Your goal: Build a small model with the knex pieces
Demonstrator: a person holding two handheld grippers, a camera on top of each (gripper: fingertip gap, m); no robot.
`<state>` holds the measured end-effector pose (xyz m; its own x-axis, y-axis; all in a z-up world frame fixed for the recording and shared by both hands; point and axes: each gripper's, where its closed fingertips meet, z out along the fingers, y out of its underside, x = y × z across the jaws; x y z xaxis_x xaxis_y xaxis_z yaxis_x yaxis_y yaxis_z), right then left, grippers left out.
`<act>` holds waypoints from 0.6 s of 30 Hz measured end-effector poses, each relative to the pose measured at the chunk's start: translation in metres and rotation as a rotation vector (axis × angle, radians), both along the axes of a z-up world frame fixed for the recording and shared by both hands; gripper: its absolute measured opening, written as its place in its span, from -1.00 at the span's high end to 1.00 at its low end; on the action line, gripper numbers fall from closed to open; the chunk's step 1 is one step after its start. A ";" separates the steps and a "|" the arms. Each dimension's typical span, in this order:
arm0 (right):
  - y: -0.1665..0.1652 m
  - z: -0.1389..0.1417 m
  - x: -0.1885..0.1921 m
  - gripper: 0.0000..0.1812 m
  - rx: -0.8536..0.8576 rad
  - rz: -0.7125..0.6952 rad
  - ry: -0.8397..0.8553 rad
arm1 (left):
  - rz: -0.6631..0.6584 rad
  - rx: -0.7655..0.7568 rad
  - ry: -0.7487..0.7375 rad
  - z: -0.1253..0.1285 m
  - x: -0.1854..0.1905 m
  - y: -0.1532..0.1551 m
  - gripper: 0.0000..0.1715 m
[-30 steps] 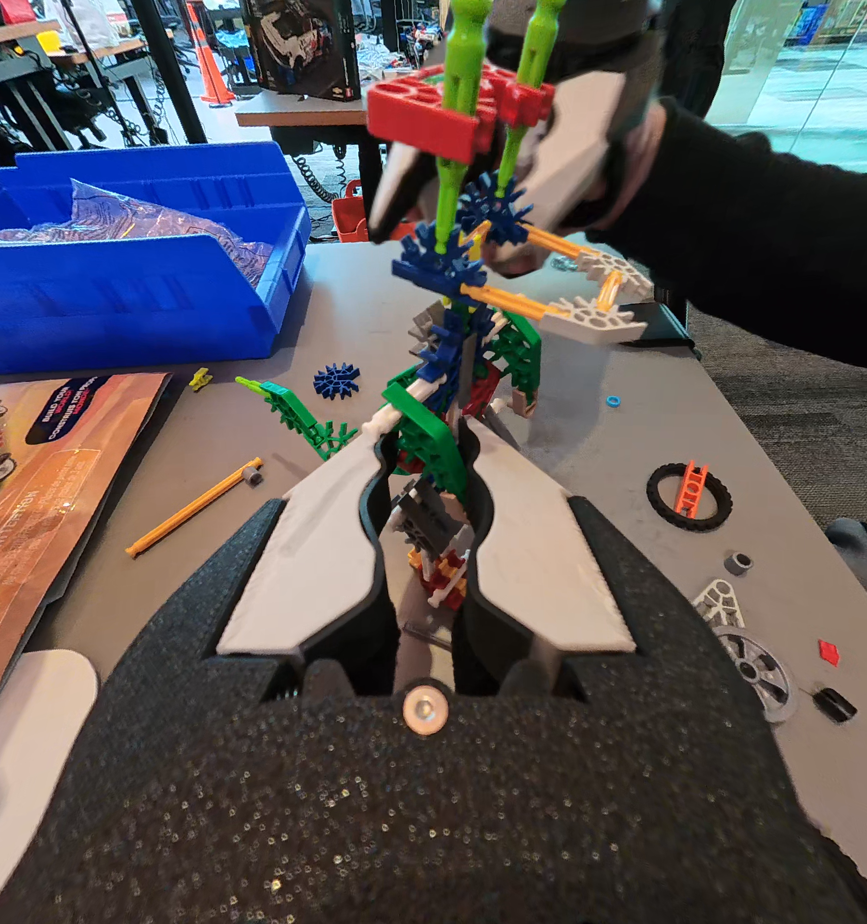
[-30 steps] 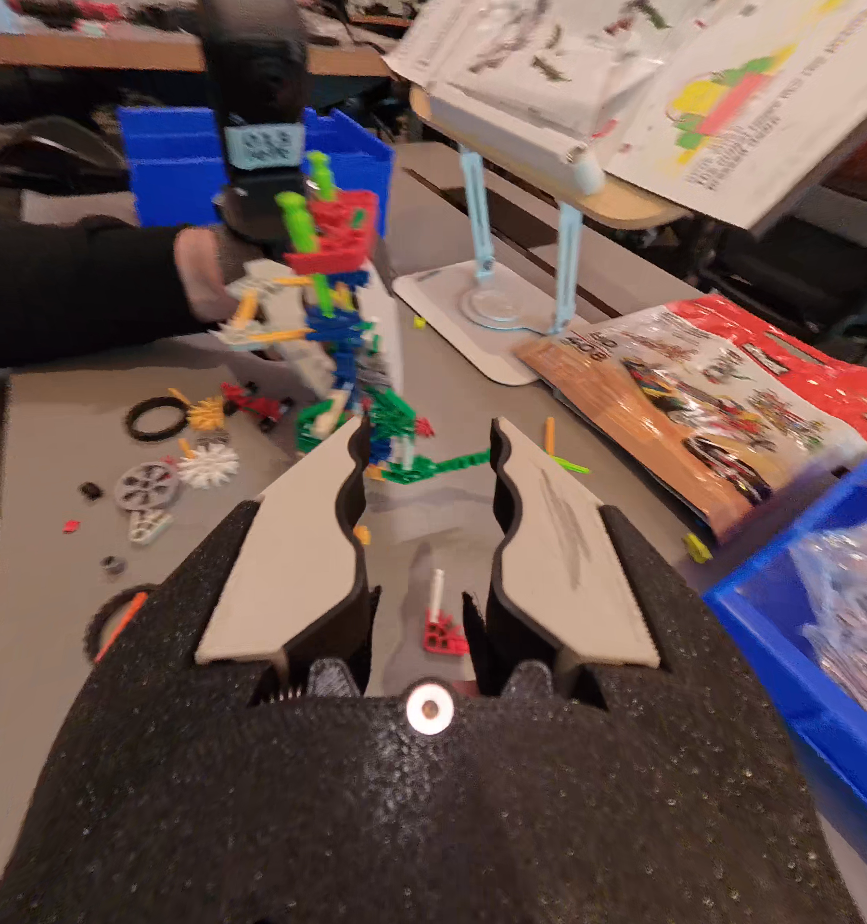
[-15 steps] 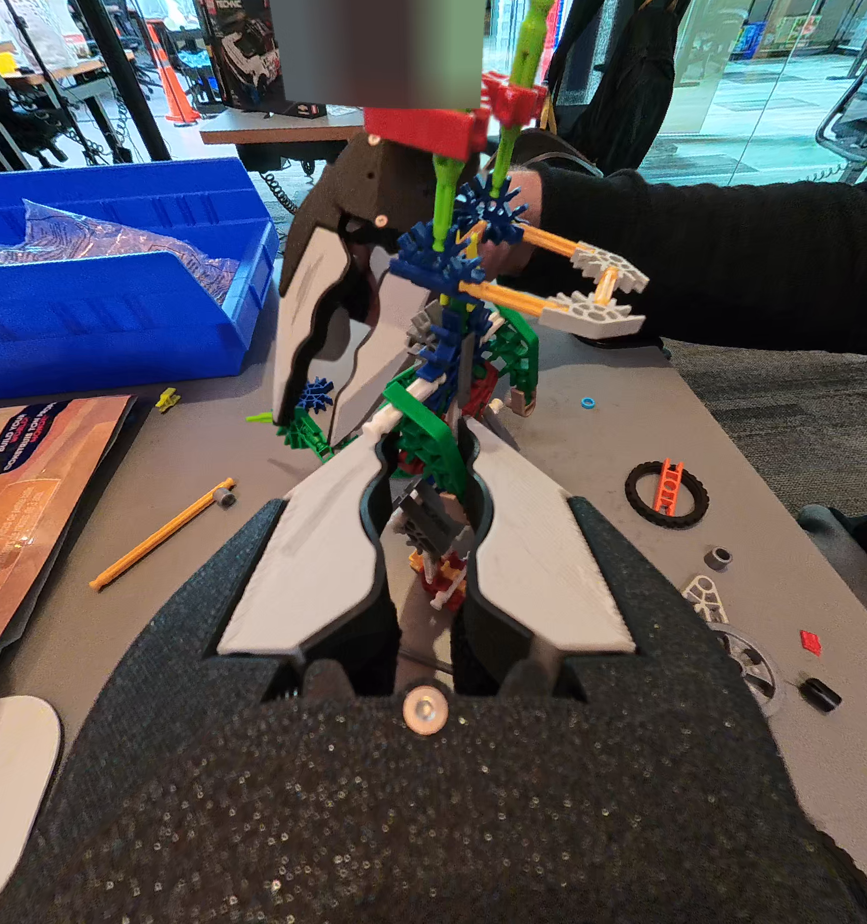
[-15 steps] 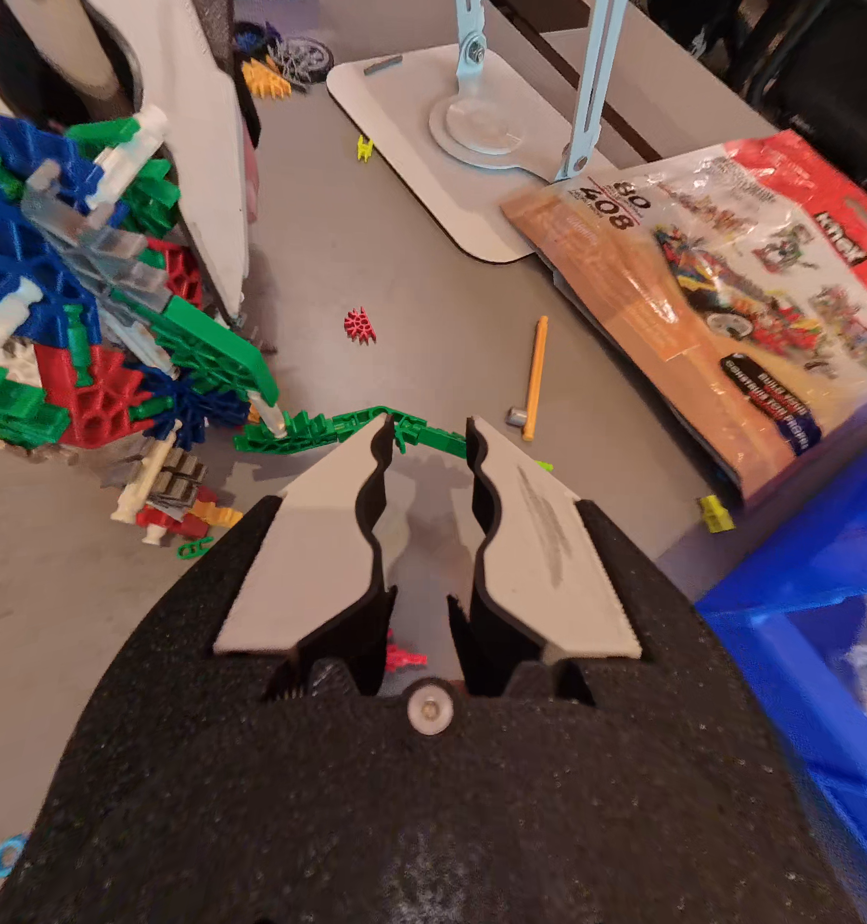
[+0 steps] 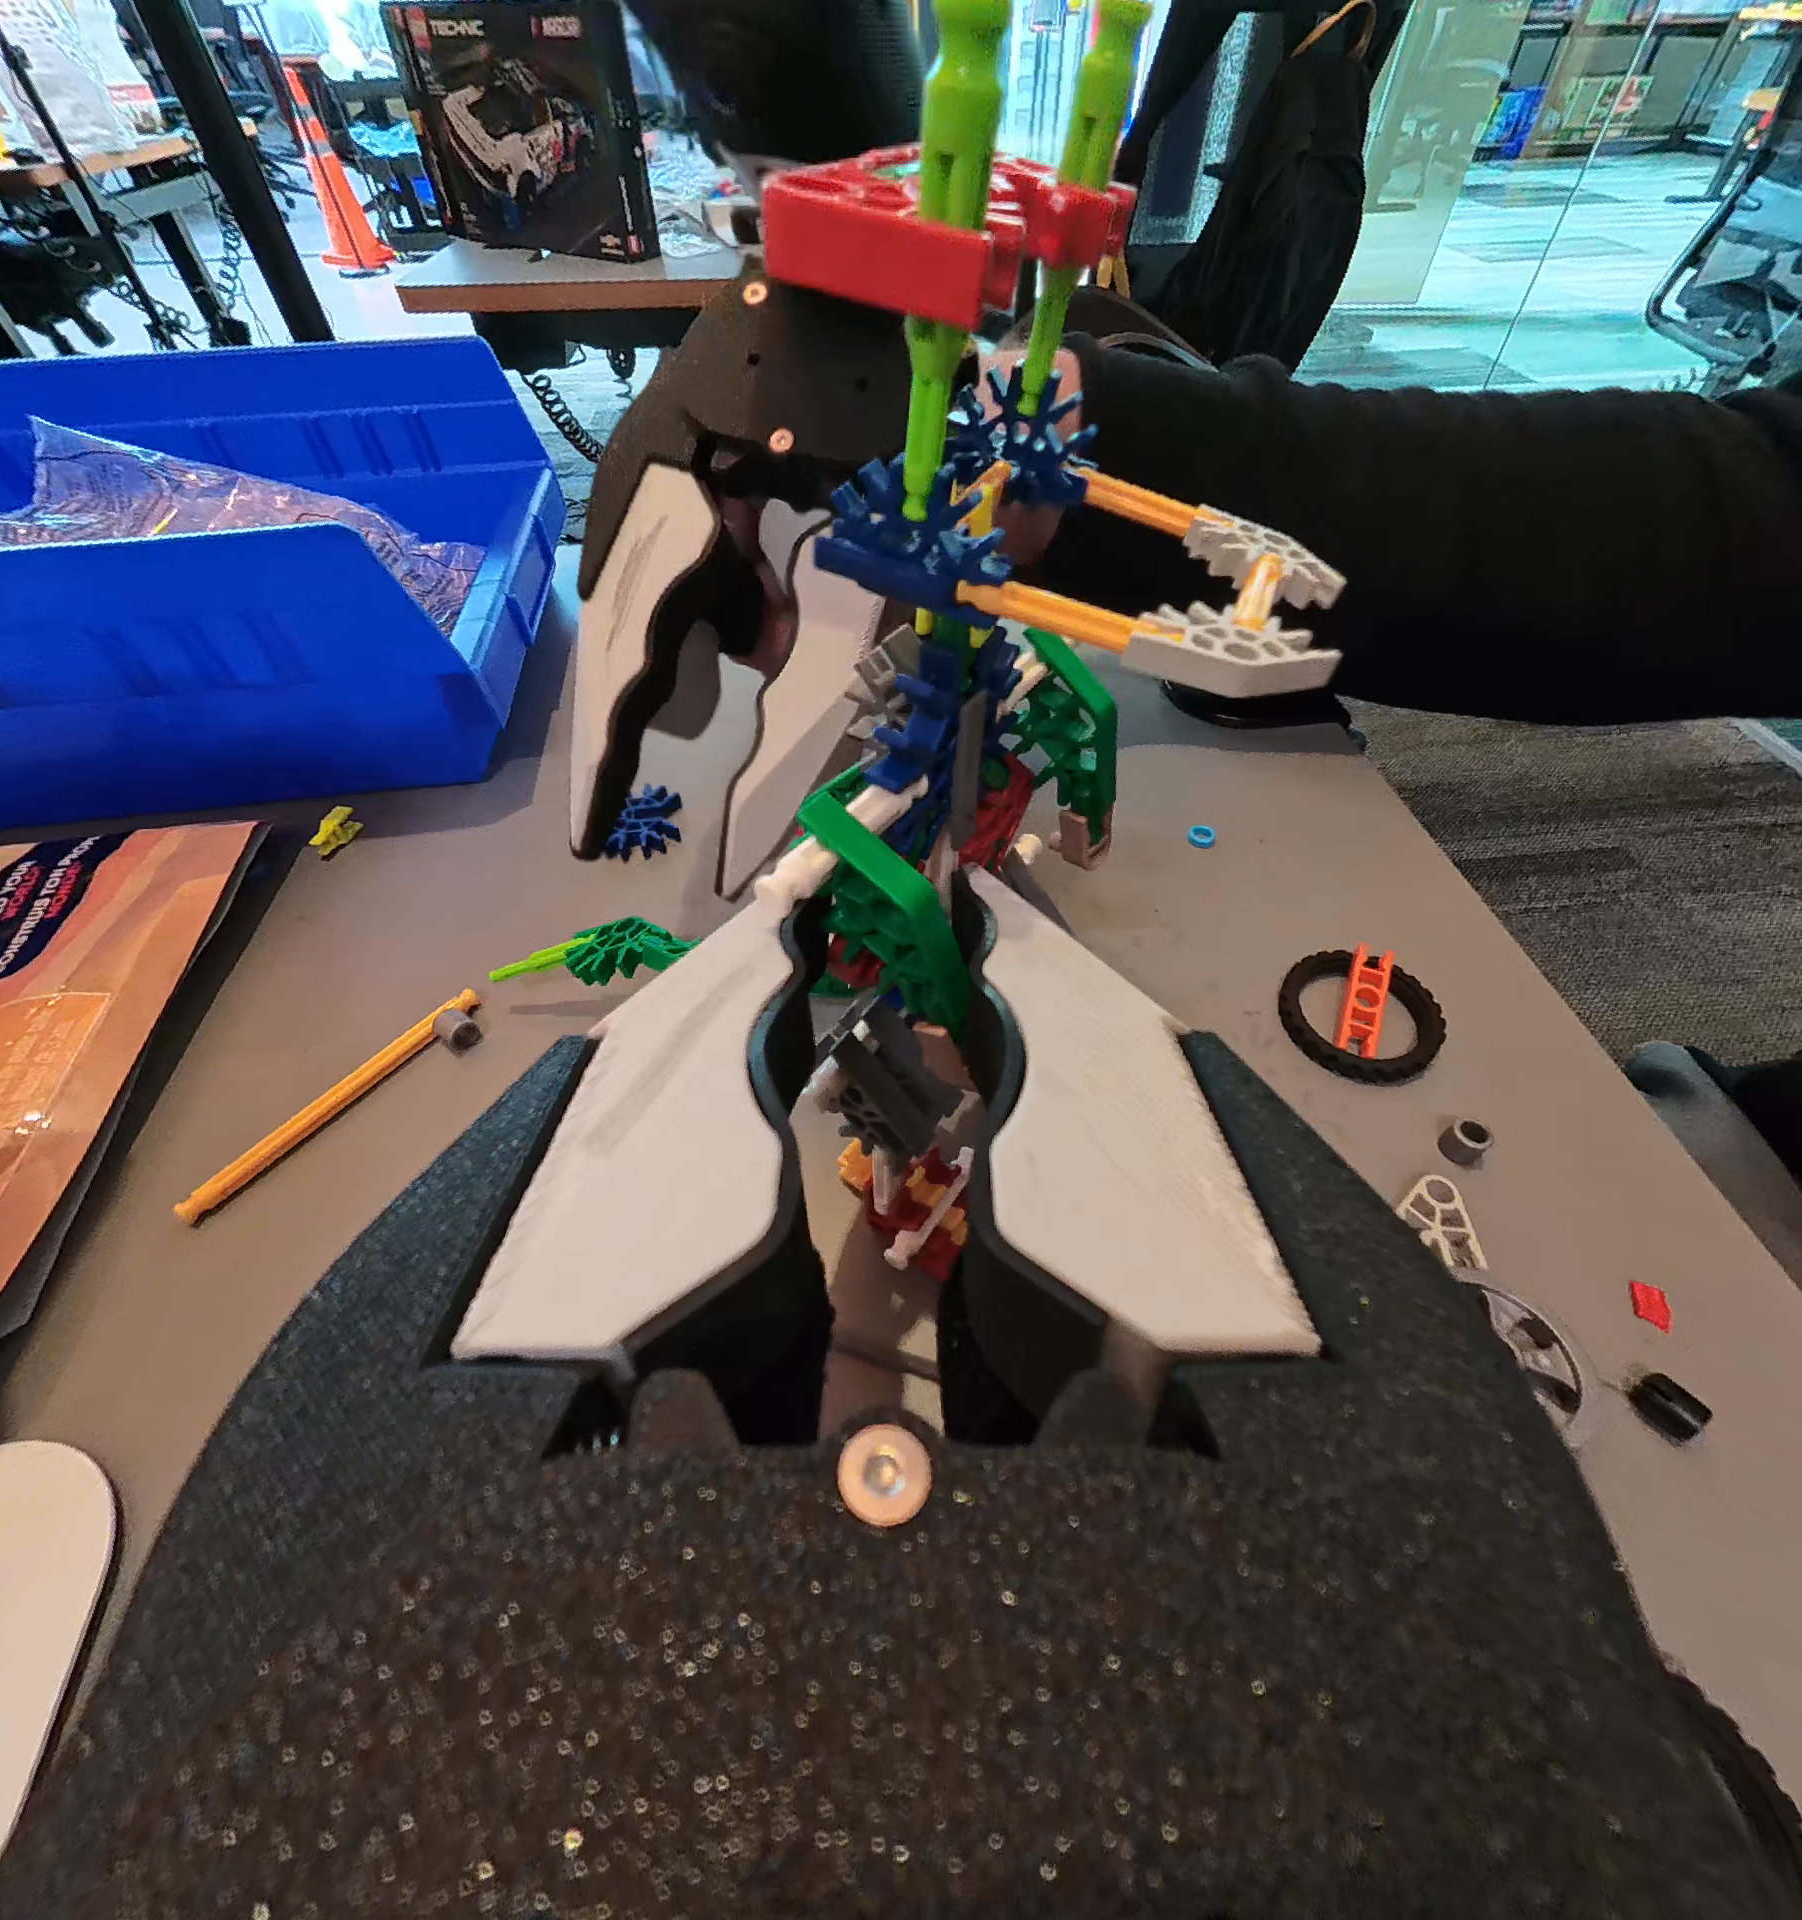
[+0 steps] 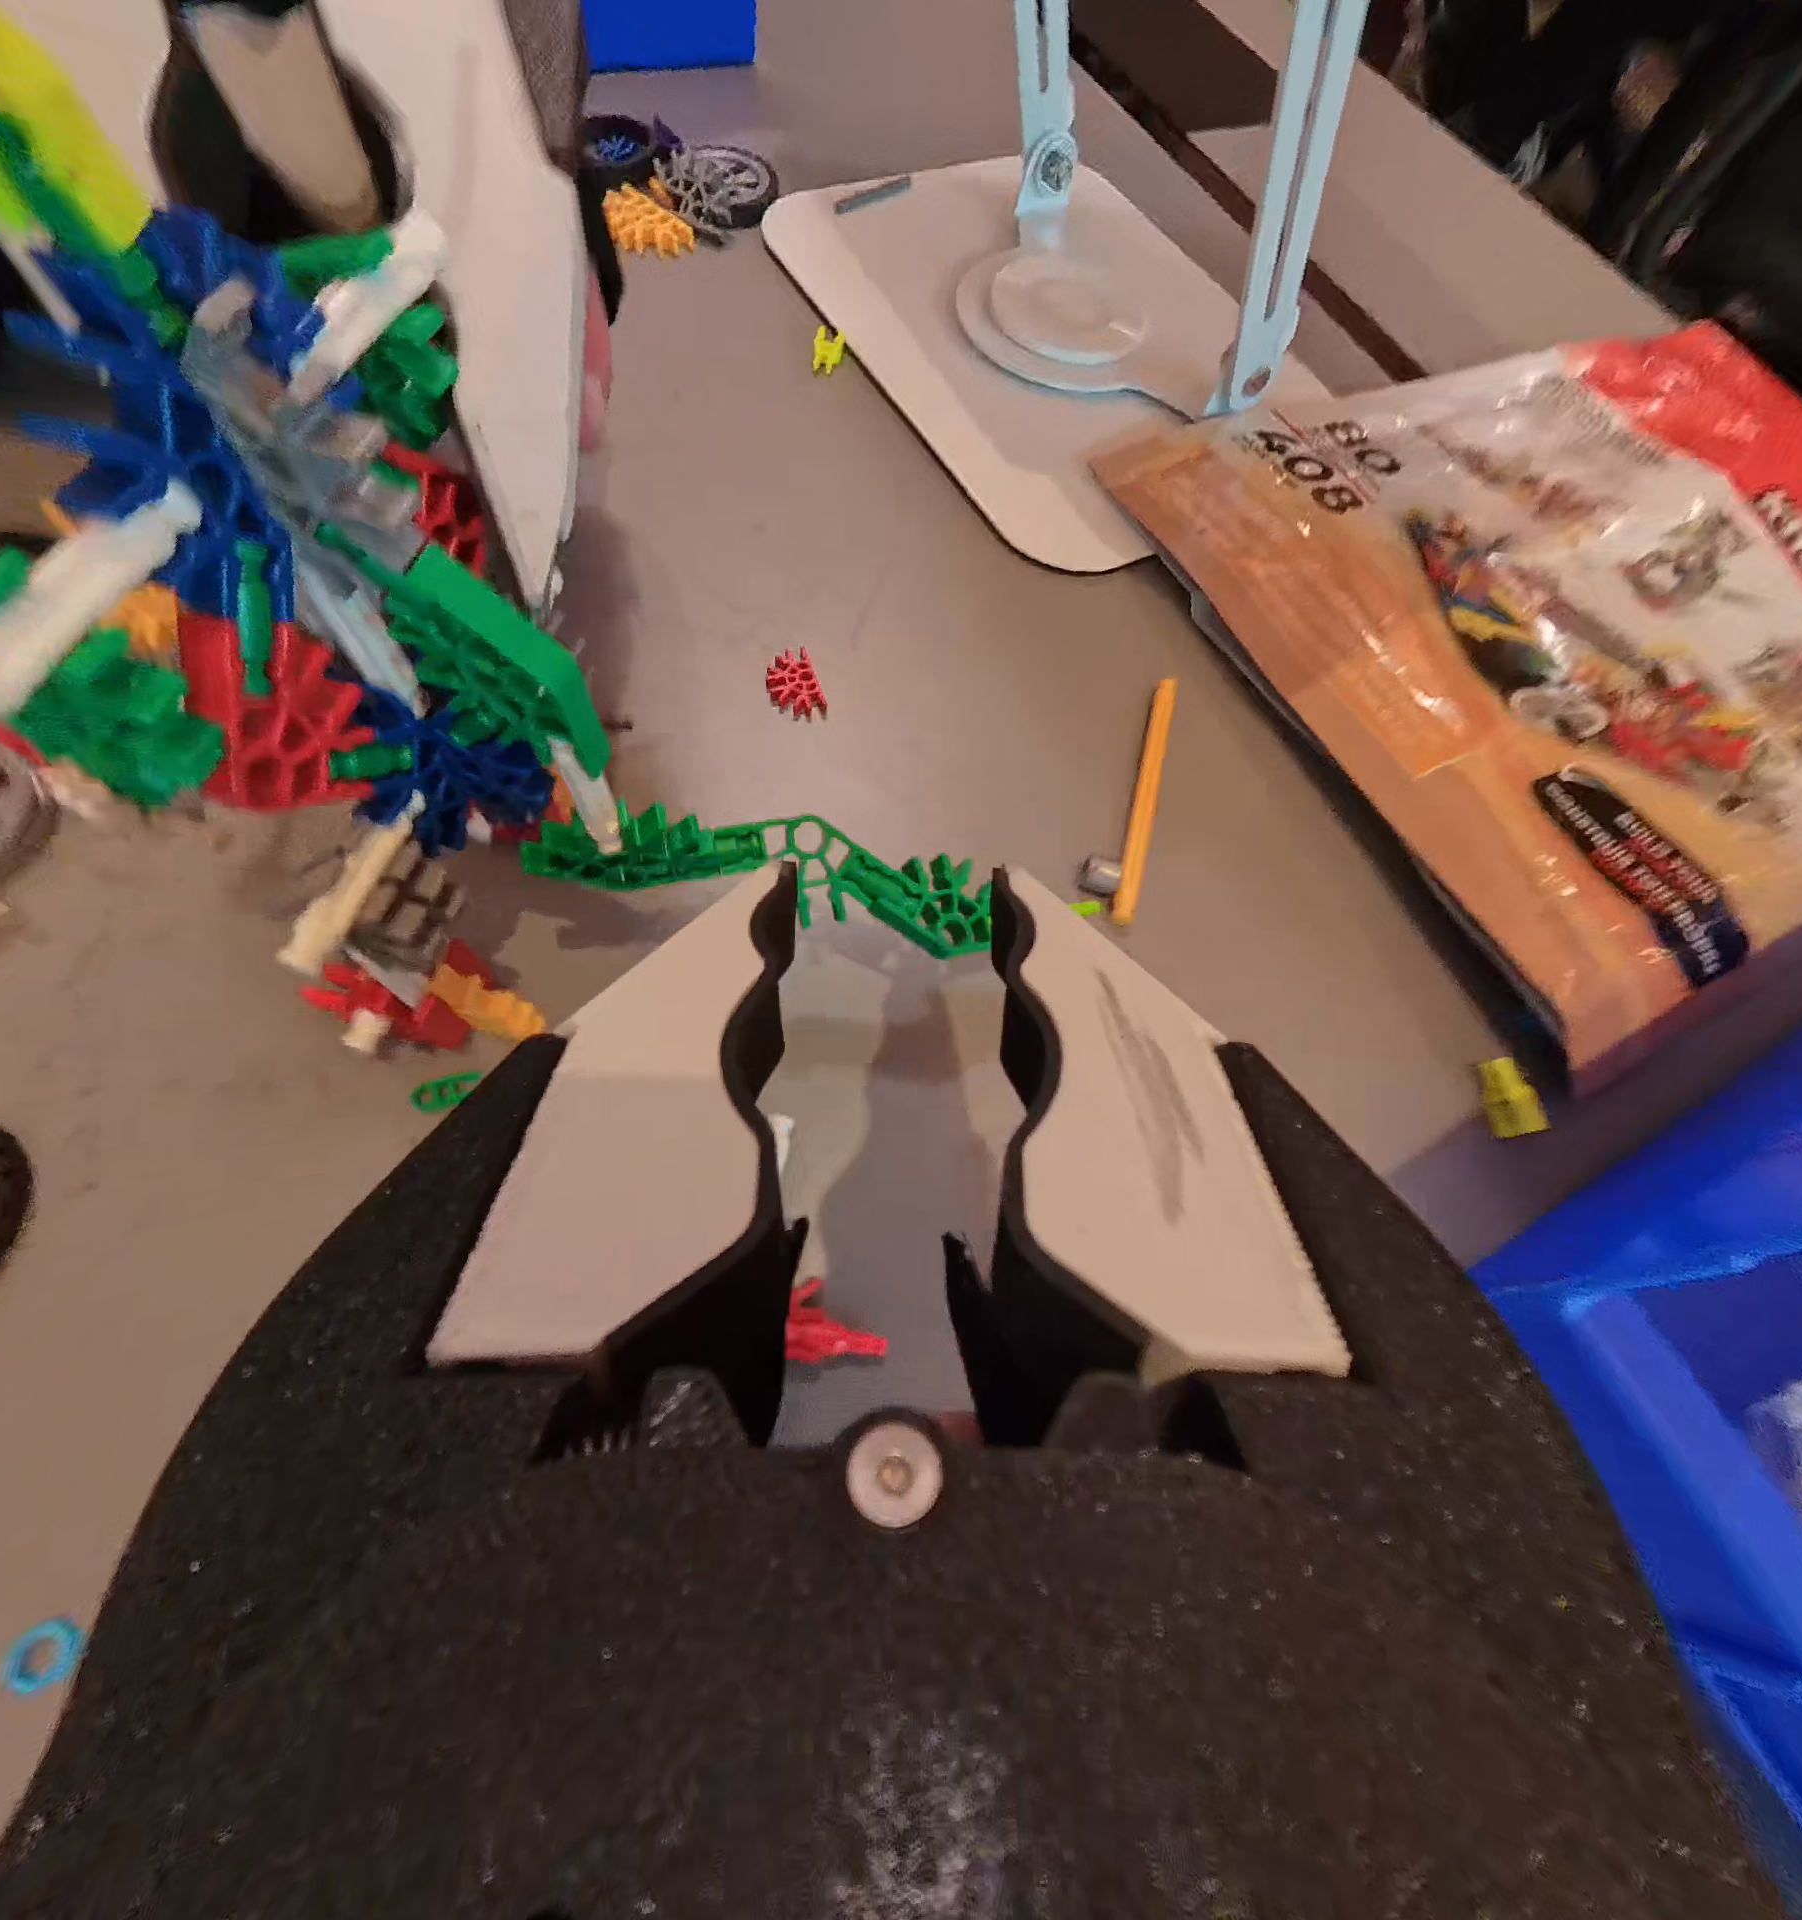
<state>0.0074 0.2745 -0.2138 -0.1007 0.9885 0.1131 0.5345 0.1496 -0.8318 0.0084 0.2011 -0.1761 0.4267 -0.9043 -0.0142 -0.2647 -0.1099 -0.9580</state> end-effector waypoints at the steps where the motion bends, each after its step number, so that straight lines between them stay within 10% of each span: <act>1: 0.001 -0.002 0.002 0.55 0.049 0.013 -0.012 | -0.005 -0.001 0.001 0.000 -0.001 -0.001 0.76; 10: 0.002 -0.036 -0.012 0.63 0.526 0.132 -0.173 | -0.063 -0.012 -0.012 0.000 -0.002 -0.009 0.76; 18: 0.000 -0.031 -0.005 0.87 0.415 0.198 -0.232 | -0.077 -0.009 -0.023 0.003 -0.005 -0.012 0.76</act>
<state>0.0022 0.2747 -0.2452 -0.3503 0.8245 0.4443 0.6257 0.5590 -0.5440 0.0037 0.1891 -0.1729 0.3563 -0.9344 0.0027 -0.2510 -0.0985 -0.9630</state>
